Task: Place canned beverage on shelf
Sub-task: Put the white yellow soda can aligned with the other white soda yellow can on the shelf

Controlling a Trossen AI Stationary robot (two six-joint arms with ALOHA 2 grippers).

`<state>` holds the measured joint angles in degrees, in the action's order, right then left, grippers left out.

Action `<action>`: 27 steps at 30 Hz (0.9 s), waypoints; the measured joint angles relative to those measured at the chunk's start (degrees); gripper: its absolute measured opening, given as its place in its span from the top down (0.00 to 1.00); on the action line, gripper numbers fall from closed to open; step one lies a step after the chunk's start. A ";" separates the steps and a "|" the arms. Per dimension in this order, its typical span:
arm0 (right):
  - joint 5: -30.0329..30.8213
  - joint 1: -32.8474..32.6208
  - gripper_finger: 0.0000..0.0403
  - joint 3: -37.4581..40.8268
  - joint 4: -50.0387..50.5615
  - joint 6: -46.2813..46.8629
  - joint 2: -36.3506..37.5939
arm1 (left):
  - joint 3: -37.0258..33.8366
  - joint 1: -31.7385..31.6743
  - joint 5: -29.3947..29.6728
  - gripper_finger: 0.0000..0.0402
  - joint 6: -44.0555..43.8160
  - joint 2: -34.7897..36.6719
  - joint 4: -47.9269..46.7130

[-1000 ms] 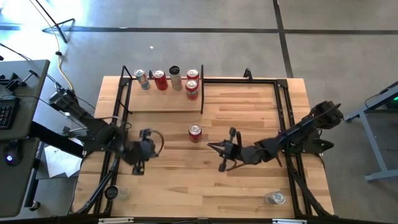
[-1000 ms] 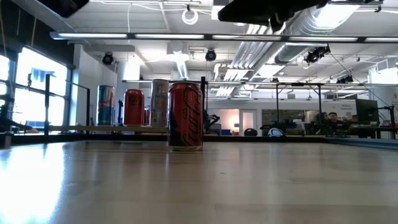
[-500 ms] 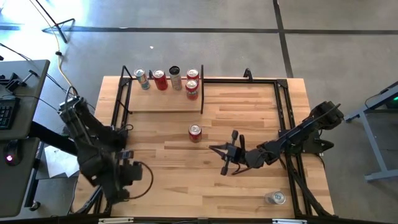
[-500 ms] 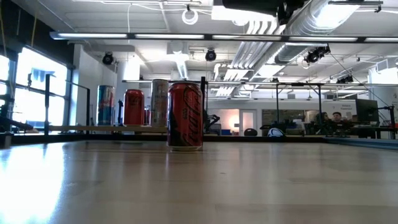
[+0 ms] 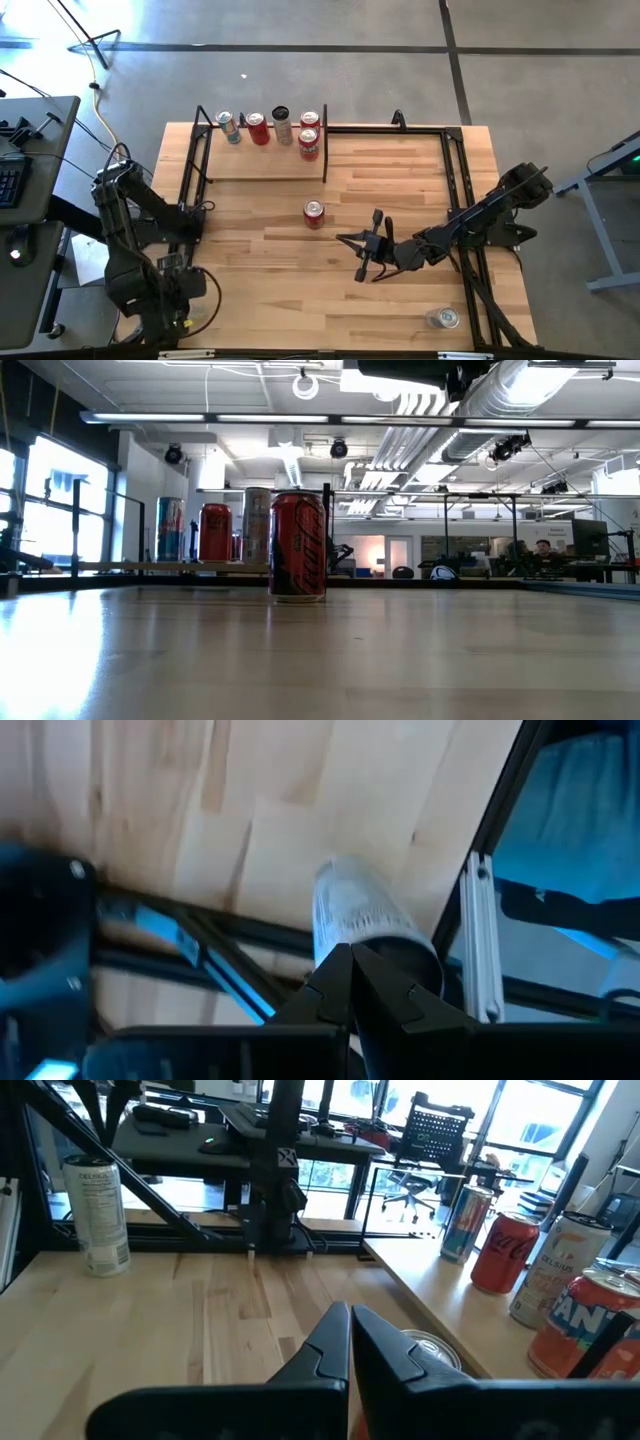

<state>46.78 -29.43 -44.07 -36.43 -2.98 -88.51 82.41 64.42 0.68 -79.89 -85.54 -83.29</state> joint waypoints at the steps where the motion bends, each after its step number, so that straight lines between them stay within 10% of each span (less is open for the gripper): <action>1: 0.00 0.00 1.00 0.00 0.01 0.01 0.00 | 0.00 0.26 -0.48 1.00 -0.89 0.00 0.02; 9: -0.02 0.00 1.00 0.00 0.16 0.45 0.00 | 0.00 0.58 -0.25 0.90 -4.13 0.00 0.74; 27: -0.03 0.00 1.00 -0.05 0.75 0.65 -0.02 | -0.02 0.57 -1.98 0.28 -11.07 0.02 3.19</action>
<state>46.76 -29.43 -44.12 -35.69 -2.32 -88.53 82.39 64.99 -1.30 -90.96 -85.52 -80.09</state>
